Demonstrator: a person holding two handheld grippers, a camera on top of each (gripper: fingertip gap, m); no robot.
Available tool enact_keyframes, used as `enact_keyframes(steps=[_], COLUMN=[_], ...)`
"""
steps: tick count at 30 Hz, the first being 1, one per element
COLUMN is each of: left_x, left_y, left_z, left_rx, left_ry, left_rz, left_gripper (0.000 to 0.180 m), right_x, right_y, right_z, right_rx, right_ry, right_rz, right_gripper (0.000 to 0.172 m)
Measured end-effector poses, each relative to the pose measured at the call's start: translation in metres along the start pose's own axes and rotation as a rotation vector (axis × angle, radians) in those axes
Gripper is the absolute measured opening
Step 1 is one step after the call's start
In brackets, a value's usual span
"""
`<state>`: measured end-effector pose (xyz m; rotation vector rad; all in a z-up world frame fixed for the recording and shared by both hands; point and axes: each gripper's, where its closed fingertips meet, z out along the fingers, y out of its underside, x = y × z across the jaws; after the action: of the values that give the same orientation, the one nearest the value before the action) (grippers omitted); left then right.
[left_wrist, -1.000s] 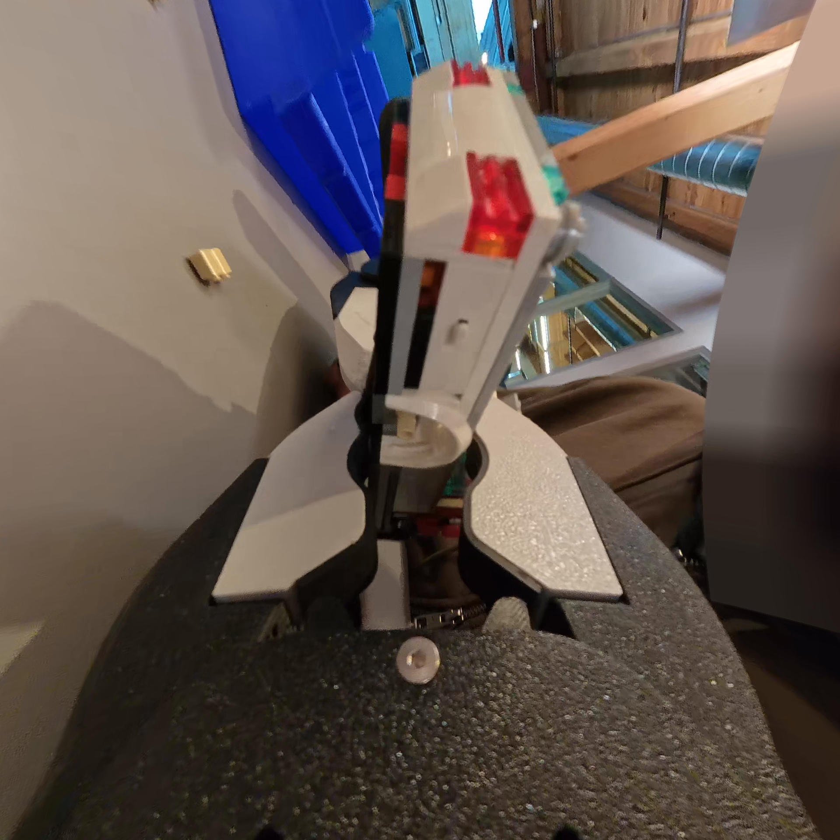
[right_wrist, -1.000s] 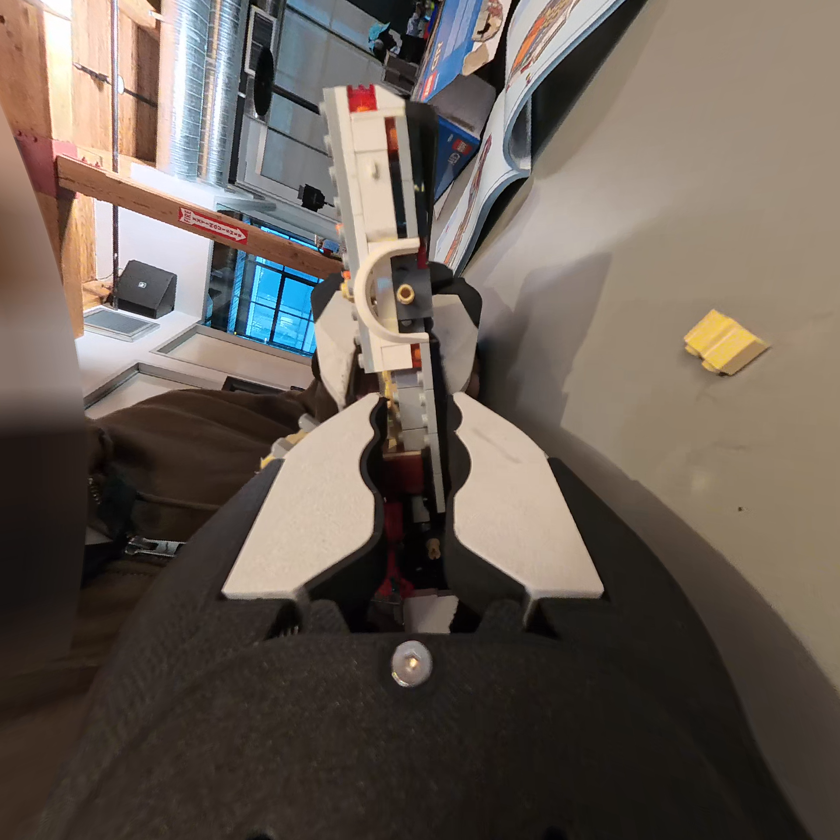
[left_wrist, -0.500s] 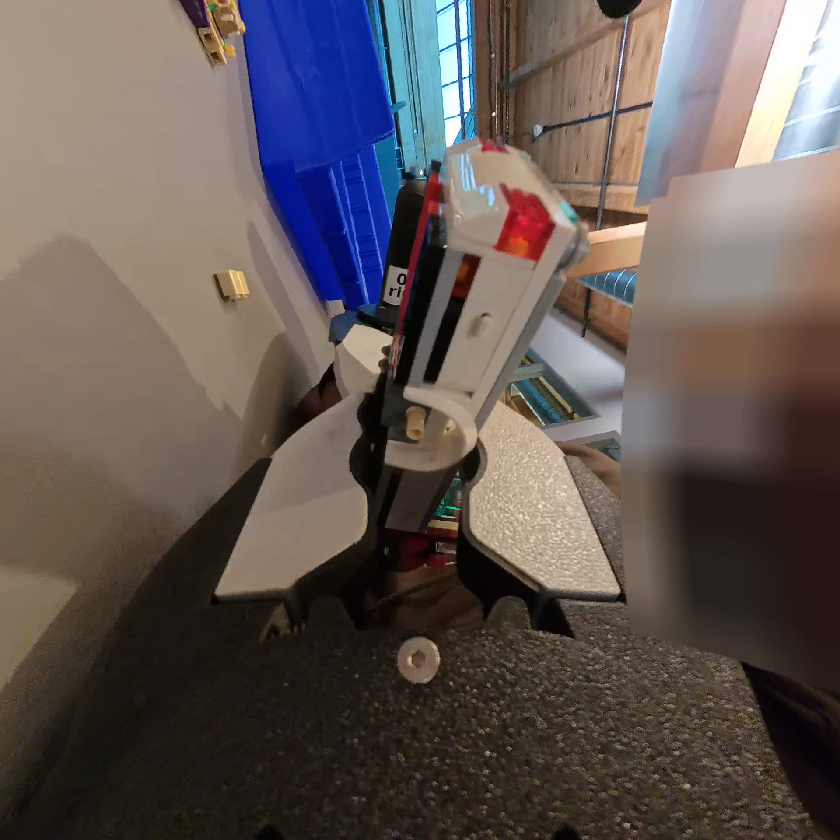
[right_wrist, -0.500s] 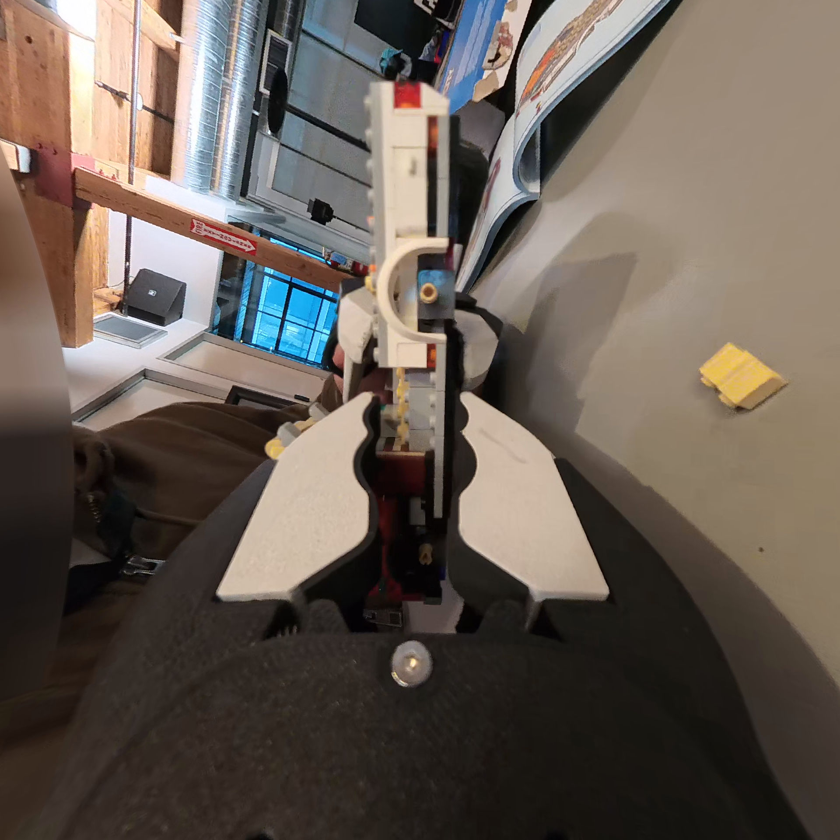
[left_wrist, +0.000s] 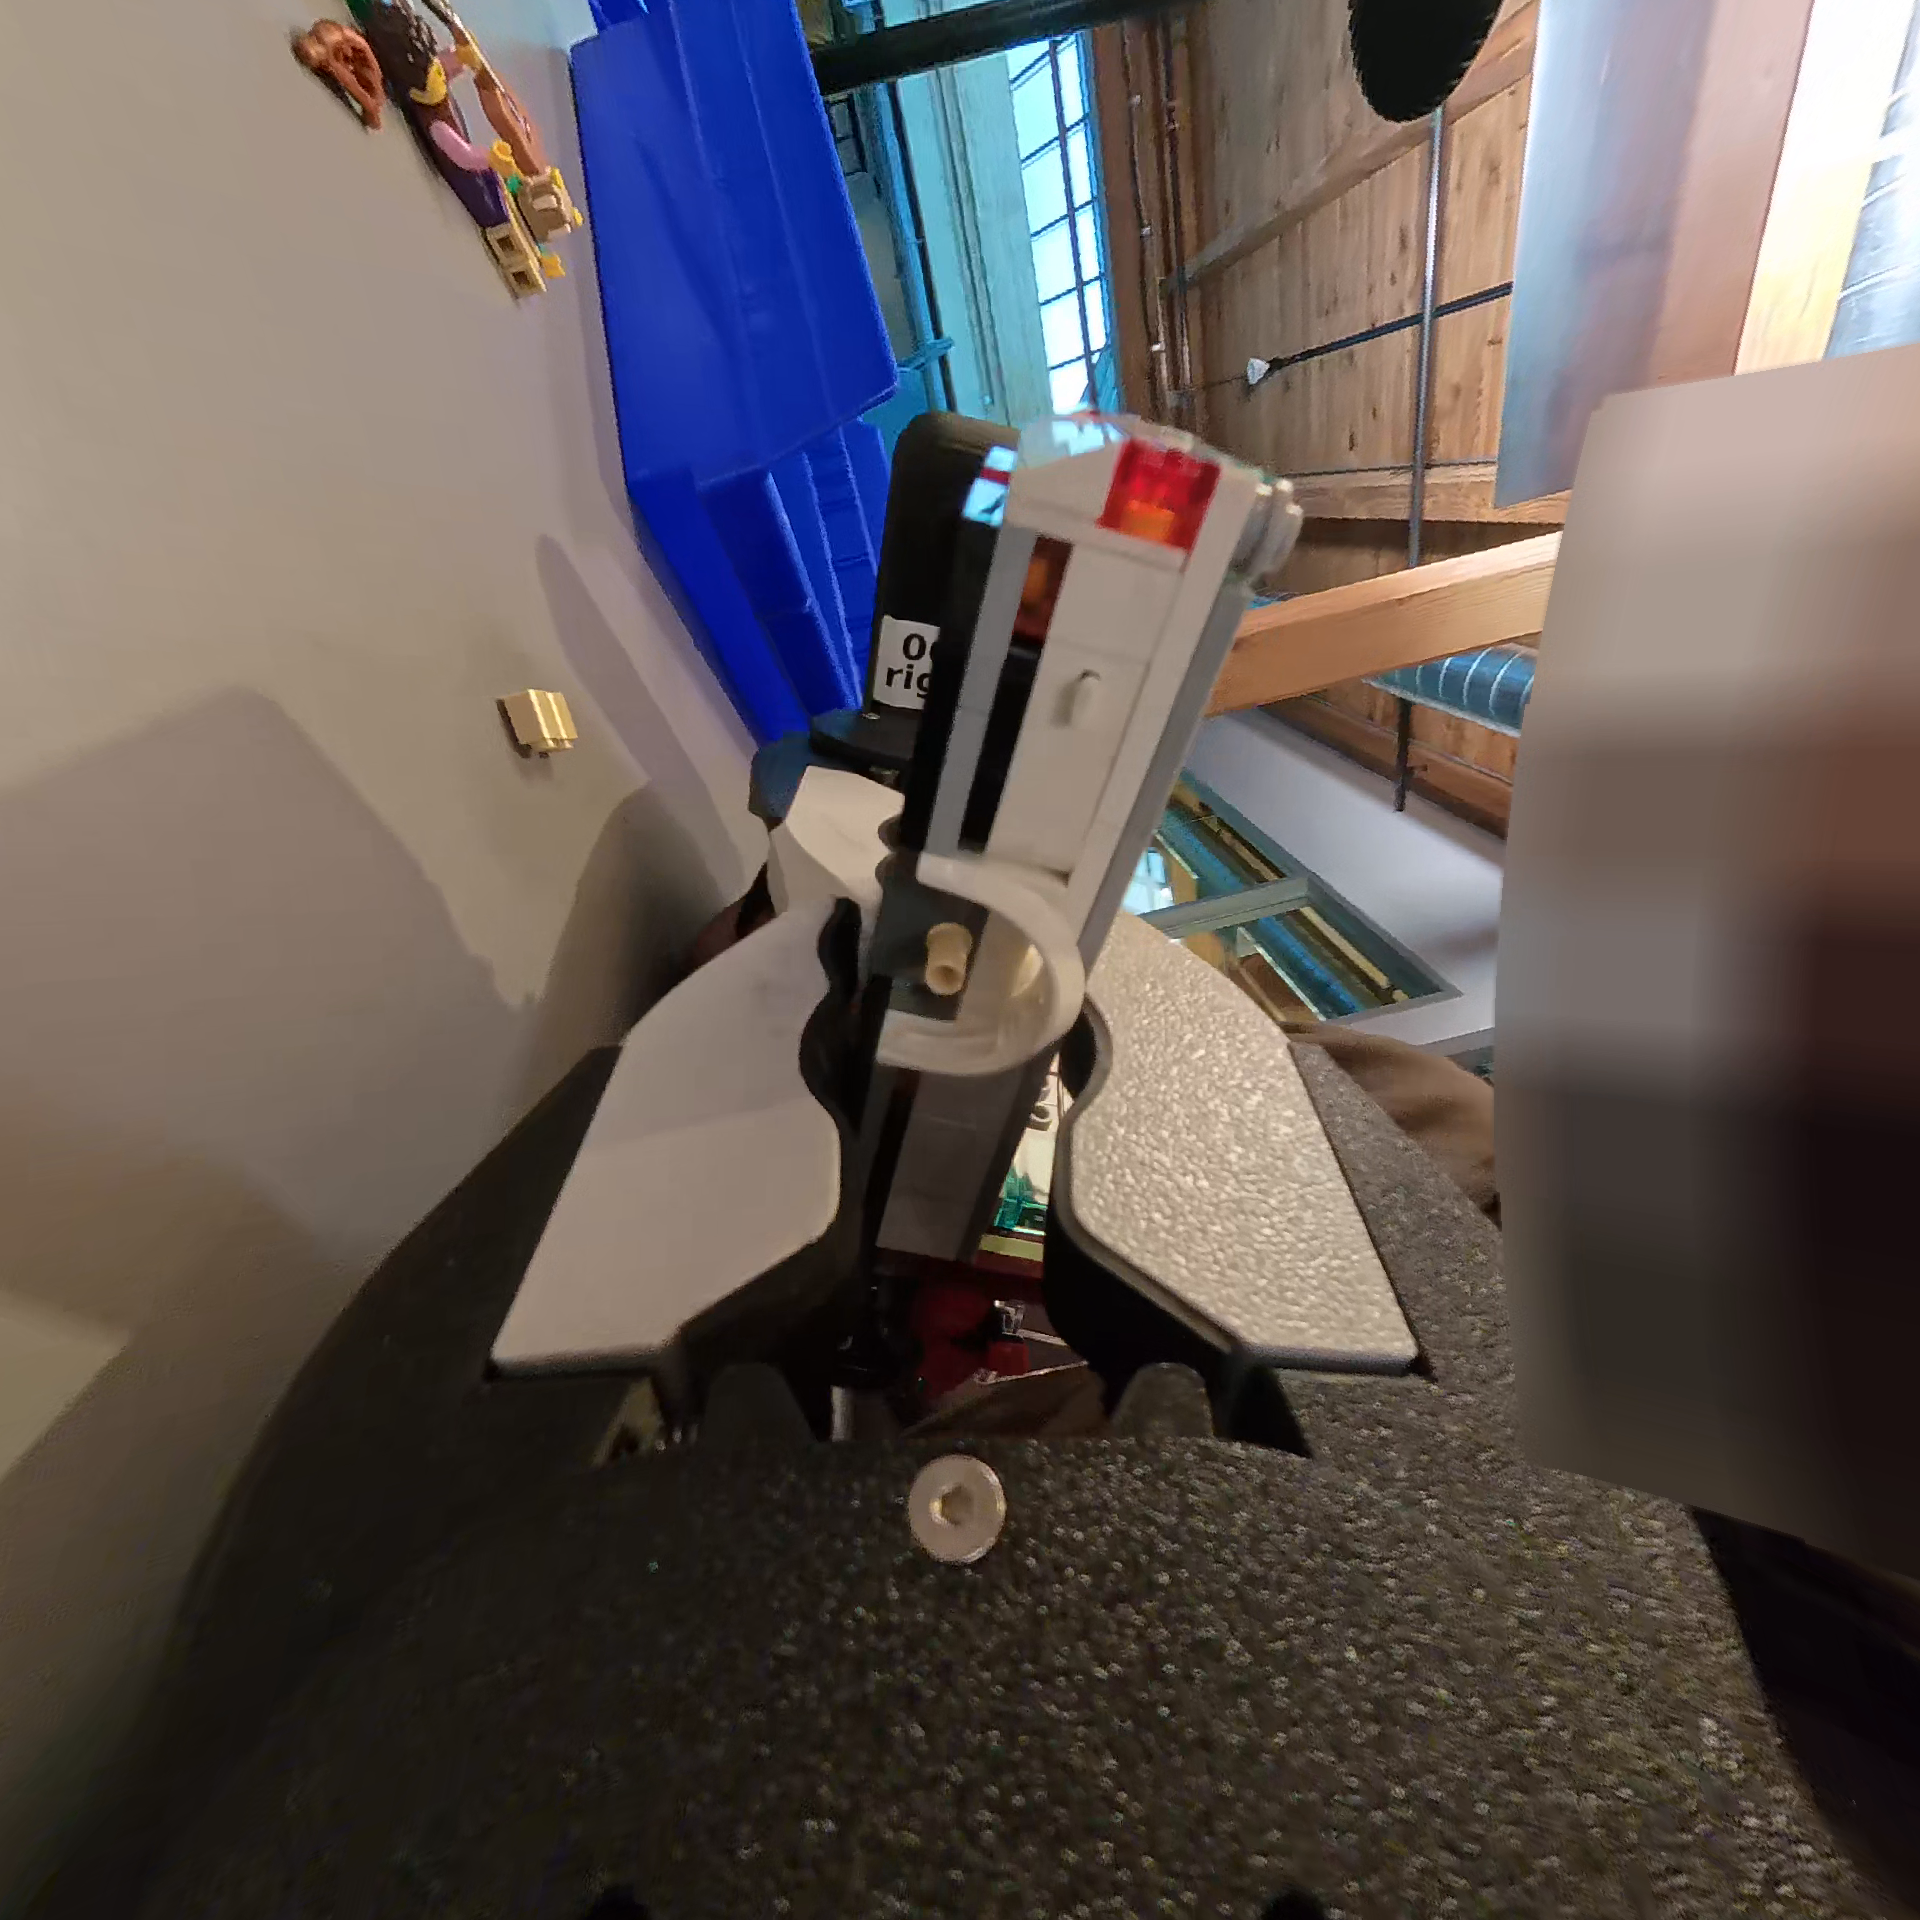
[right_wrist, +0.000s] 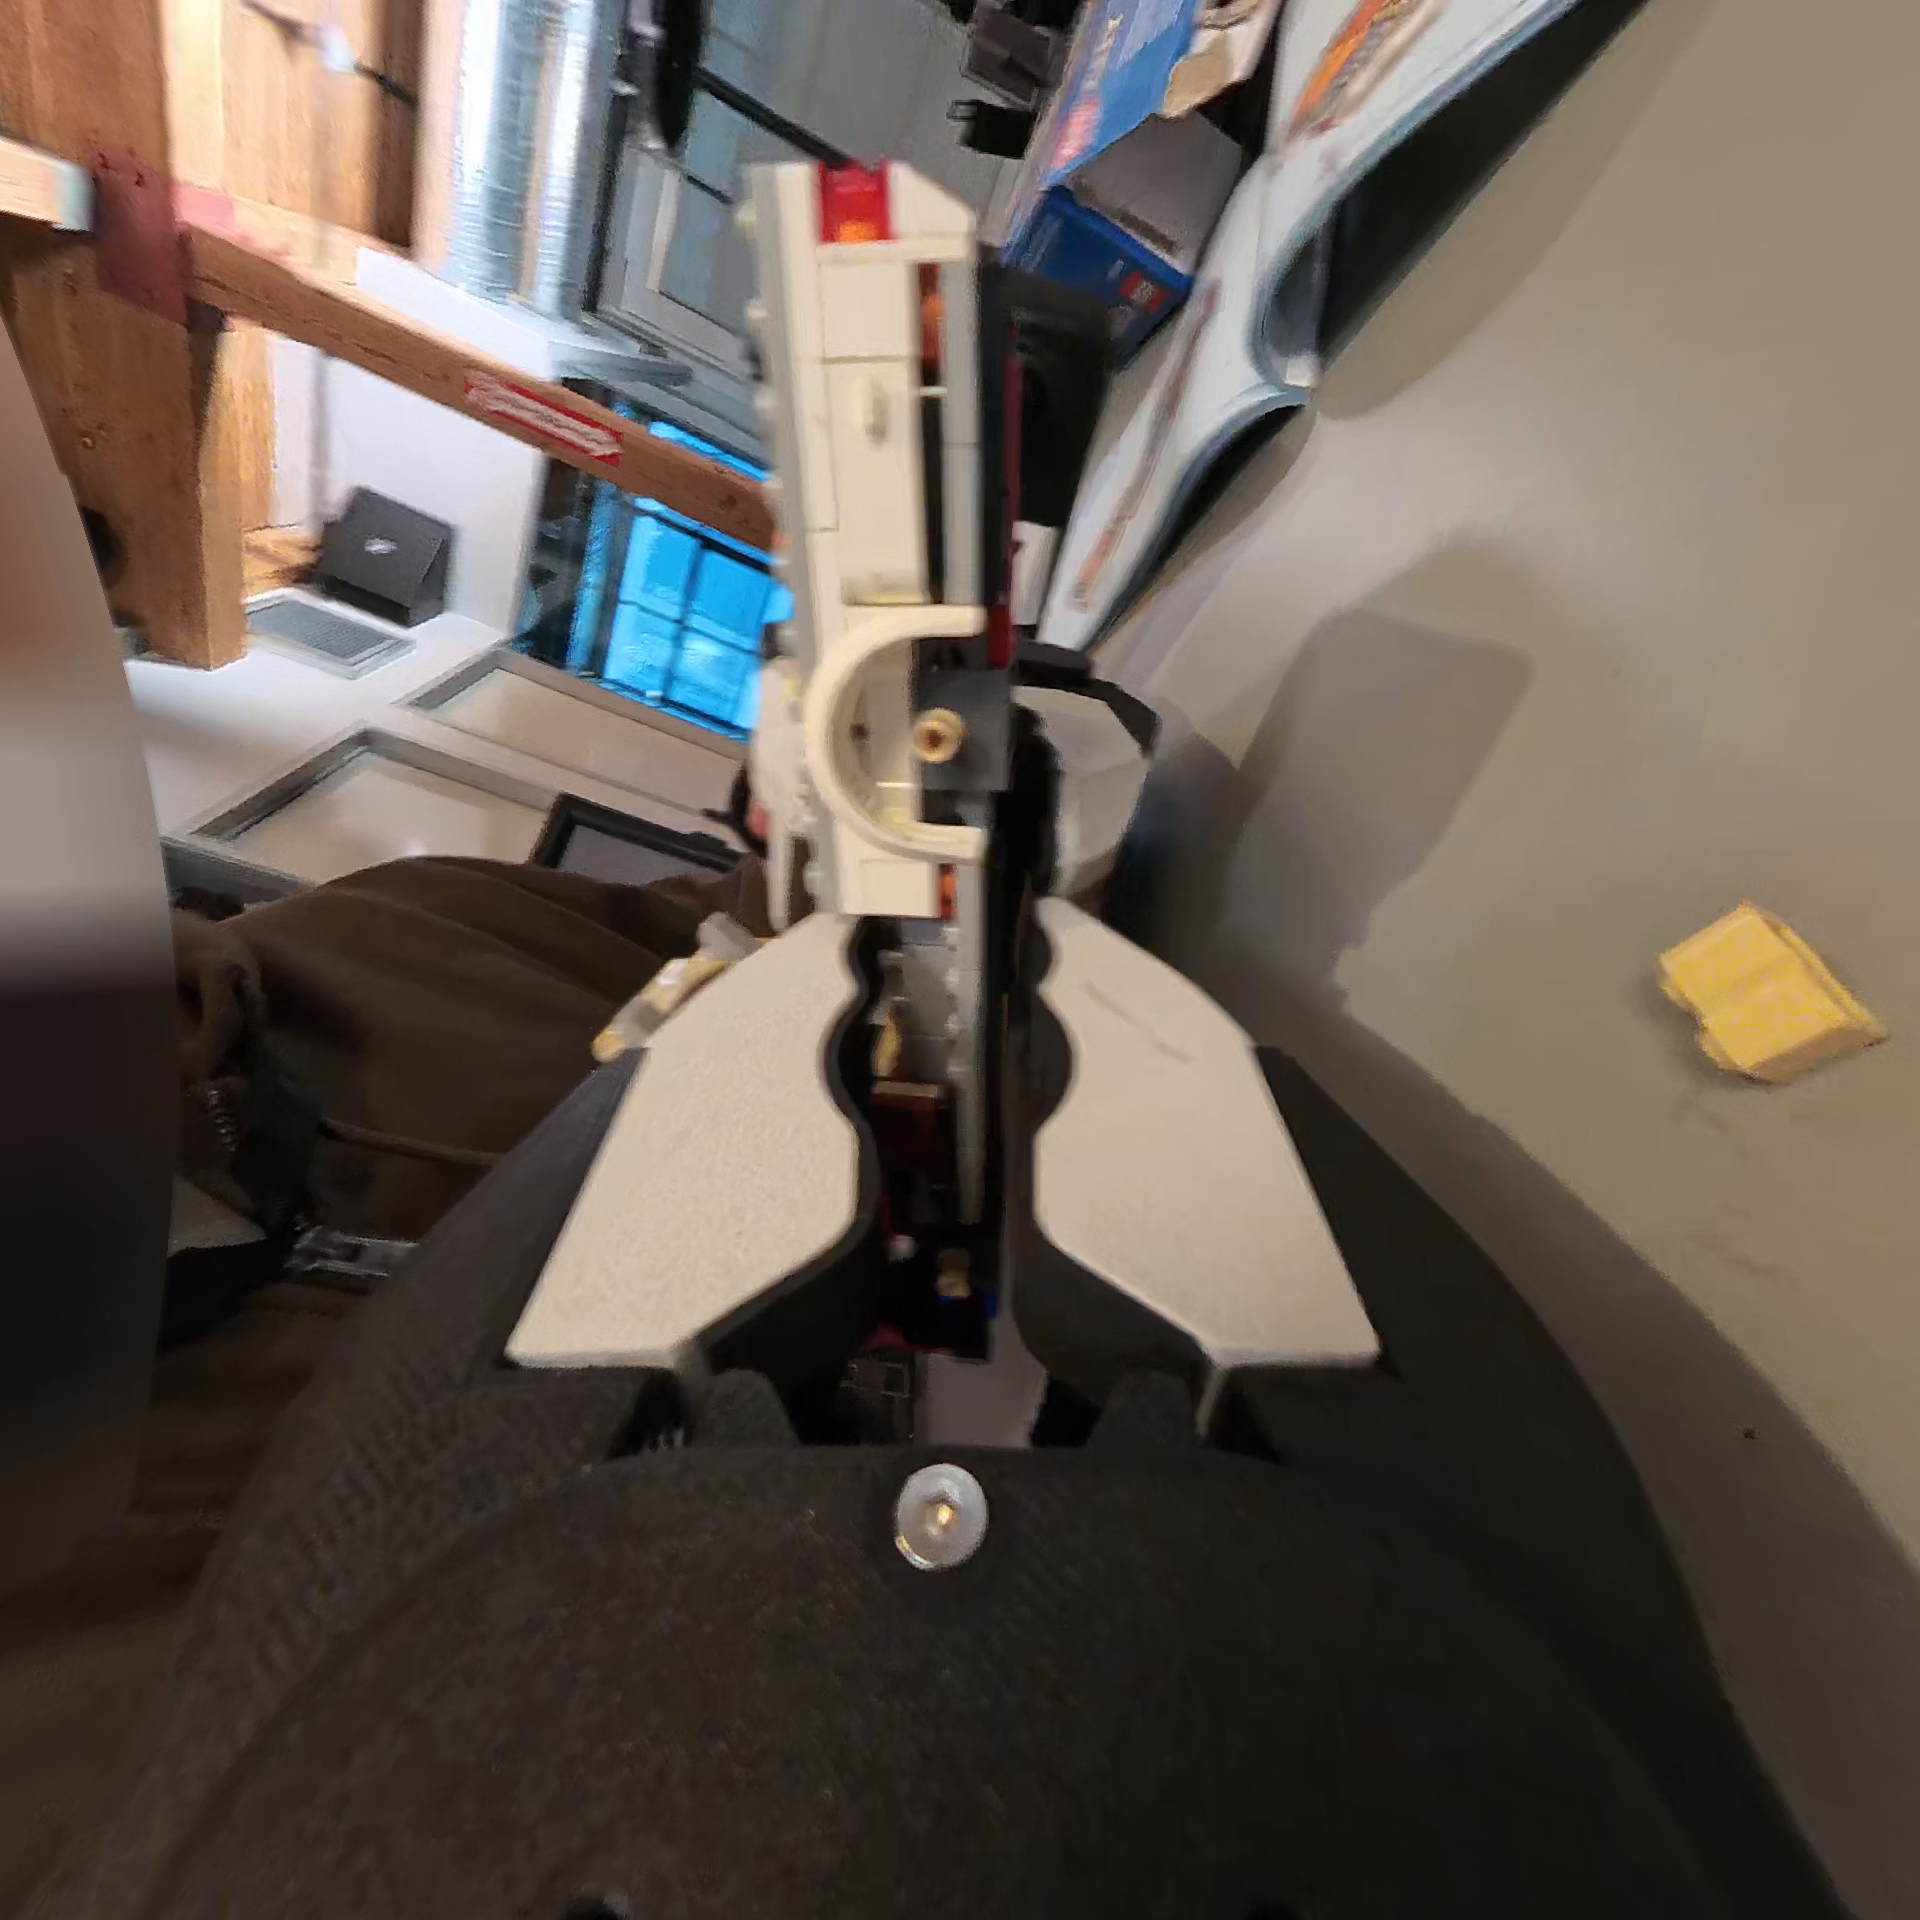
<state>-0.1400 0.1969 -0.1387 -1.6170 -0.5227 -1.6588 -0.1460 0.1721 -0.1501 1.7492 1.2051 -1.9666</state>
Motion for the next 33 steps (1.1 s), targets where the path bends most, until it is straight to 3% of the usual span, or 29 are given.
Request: enact_keyframes(steps=[7,16,25,33], left_x=[-0.001,-0.004,0.0,0.001], left_y=[-0.002,-0.011,-0.014,-0.014], left_z=[-0.006,-0.011,-0.011,-0.012], left_rx=[-0.017,-0.08,-0.029,-0.016], left_ry=[-0.053,-0.264,-0.228,-0.264], left_rz=[0.045,0.276,0.256,0.33], left_gripper=[0.04,0.05,0.047,0.046], right_x=[-0.001,-0.002,-0.003,-0.006], right_y=[0.003,0.0,-0.003,-0.004], right_z=[0.006,0.008,0.008,0.009], right_rx=[-0.005,0.024,0.057,0.088], right_ry=[-0.051,-0.061,-0.076,-0.097], right_rz=[0.046,0.052,0.066,0.072], right_gripper=[0.022,0.021,0.021,0.021])
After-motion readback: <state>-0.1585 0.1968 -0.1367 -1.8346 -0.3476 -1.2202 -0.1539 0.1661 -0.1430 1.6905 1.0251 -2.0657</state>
